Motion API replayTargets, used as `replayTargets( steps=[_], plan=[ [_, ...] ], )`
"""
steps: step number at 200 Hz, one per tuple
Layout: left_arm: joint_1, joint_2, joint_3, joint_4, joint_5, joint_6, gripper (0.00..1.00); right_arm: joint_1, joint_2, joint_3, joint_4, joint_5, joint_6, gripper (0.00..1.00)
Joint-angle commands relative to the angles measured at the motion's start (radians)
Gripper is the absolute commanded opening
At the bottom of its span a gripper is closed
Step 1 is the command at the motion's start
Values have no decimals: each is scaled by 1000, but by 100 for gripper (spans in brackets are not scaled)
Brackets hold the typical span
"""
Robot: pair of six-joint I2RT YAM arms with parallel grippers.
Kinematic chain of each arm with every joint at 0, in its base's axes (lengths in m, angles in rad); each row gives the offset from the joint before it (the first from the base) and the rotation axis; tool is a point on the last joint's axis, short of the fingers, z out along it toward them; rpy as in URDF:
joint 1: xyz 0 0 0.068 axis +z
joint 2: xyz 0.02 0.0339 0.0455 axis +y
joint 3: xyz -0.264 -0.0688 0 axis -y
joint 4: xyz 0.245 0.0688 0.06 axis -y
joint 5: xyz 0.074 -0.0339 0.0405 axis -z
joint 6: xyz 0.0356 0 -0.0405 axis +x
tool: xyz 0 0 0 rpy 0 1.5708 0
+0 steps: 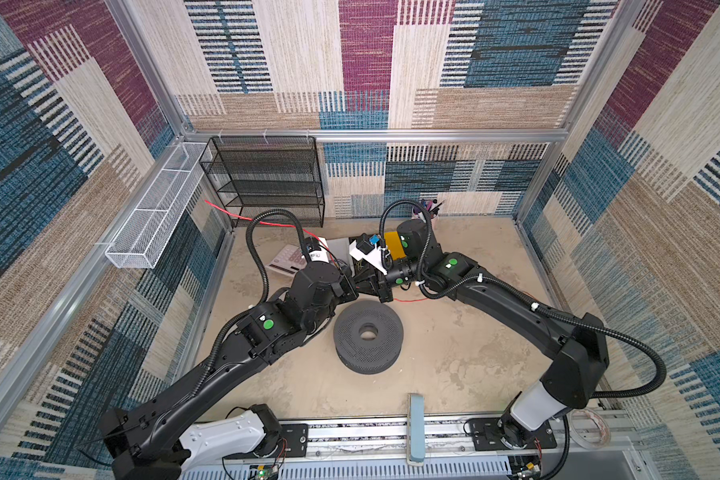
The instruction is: Wrap the cables
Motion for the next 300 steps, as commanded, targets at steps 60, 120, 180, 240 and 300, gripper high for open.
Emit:
replayTargets(
  steps=[60, 120, 180, 240, 300],
  plan=[
    [42, -72, 130, -225, -79, 170, 68, -3, -36, -44, 25, 69, -16, 0],
    [210, -133, 230, -277, 39, 324, 70, -3, -27, -63, 2, 21, -12, 0],
    [256, -116, 298, -291, 116, 432, 66, -3, -39, -67, -24, 2, 16, 0],
    [264, -136, 345, -466, 328, 562, 75, -3, 53, 17, -140, -68, 58, 0],
    [264, -187, 306, -438, 362, 587, 76, -4, 61, 41, -175, -95, 83, 0]
  ],
)
